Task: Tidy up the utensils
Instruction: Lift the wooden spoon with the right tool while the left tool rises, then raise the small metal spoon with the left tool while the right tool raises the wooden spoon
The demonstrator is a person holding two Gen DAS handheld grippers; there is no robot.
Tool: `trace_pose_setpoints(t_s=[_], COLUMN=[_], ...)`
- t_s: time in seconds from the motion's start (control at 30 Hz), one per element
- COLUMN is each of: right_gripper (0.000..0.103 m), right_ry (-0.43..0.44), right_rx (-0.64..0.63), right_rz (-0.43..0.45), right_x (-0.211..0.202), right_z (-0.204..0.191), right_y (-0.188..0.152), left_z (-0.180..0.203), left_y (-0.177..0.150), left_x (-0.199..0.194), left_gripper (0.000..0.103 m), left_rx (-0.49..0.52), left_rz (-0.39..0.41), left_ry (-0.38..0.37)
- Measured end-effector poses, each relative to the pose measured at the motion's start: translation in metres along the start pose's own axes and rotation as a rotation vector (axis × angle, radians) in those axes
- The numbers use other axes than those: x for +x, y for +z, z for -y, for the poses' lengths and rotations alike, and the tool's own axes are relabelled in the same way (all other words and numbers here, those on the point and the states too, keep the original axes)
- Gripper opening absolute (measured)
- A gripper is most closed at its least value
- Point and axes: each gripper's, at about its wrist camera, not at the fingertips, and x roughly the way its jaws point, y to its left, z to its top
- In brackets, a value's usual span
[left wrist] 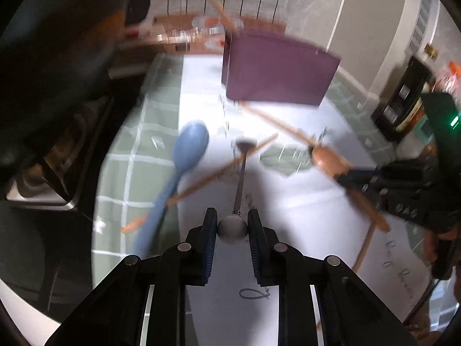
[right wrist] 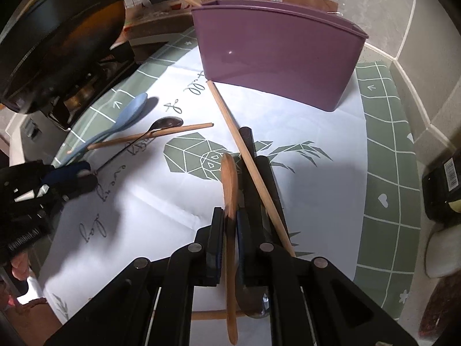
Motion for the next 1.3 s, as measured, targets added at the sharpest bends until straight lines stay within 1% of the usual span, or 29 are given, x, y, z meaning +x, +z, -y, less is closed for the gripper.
trace_pose_setpoints(t_s=[0.07,0.13,0.23,0.37,0.4,0.47,0.57,0.63,0.77,0.9,0.97,1.03,1.07,1.1,1.17,1.2,1.23,1.3], right_gripper=[0.011,0.011,0.013,0.019,0.021,0.029,0.031,0.032,0.032,0.032,0.032,0.032,0.032,0.032,0.030,0.026,0.026,0.025], right_ry=[0.022,0.027,0.028,0.025,0.025,0.025,0.026,0.023,0.000,-0.019,-0.020,-0.023,-0.018,0.001,0.031,0.029,0.025,0.046], right_rx=[0.014,0.024,0.031,0.021,0.016,0.003,-0.017,-0.020,-0.032,-0.058,-0.057,-0.049,-0.037,-0.028,-0.006,0.001,0.008,0.021], right_rz=[0.006,0.010,0.016,0.025,0.029,0.043,0.064,0.062,0.056,0.017,-0.008,-0.007,-0.019,-0.008,-0.014,-0.015,-0.018,-0.008], right_x=[-0.002,-0.002,-0.002,-0.002,-0.002,-0.005,-0.010,-0.009,-0.001,0.014,0.022,0.025,0.028,0.027,0.026,0.026,0.025,0.019], right_z=[0.004,0.005,0.002,-0.004,-0.005,-0.006,-0.006,-0.005,-0.013,-0.021,-0.019,-0.014,-0.009,-0.006,0.000,0.001,0.003,0.004], right_y=[-0.001,0.000,0.004,0.009,0.010,0.010,0.010,0.013,0.020,0.027,0.028,0.028,0.029,0.029,0.029,0.029,0.028,0.026], left_z=[0.001,0.002,0.001,0.003,0.003,0.004,0.006,0.006,0.006,0.007,0.006,0.007,0.006,0.007,0.006,0.005,0.004,0.003], left_y=[0.009,0.021,0.036,0.052,0.054,0.059,0.062,0.065,0.070,0.070,0.070,0.069,0.070,0.070,0.070,0.070,0.070,0.070], left_x=[-0.017,-0.032,-0.045,-0.054,-0.054,-0.053,-0.052,-0.051,-0.041,-0.037,-0.037,-0.035,-0.035,-0.035,-0.035,-0.035,-0.035,-0.035], left_gripper=[0.022,0.022,0.022,0.022,0.022,0.022,0.022,0.022,0.022,0.022,0.022,0.022,0.022,0.022,0.022,0.022,0.022,0.022], left_rx=[0.017,0.024,0.020,0.035,0.036,0.037,0.032,0.026,0.014,0.020,0.027,0.034,0.035,0.036,0.033,0.032,0.030,0.031], left_rz=[0.055,0.105,0.151,0.189,0.192,0.196,0.198,0.195,0.179,0.174,0.169,0.161,0.161,0.160,0.158,0.157,0.156,0.155], left_ry=[0.005,0.008,-0.005,-0.007,-0.006,-0.007,-0.015,-0.014,-0.013,-0.027,-0.034,-0.040,-0.041,-0.043,-0.048,-0.050,-0.053,-0.058])
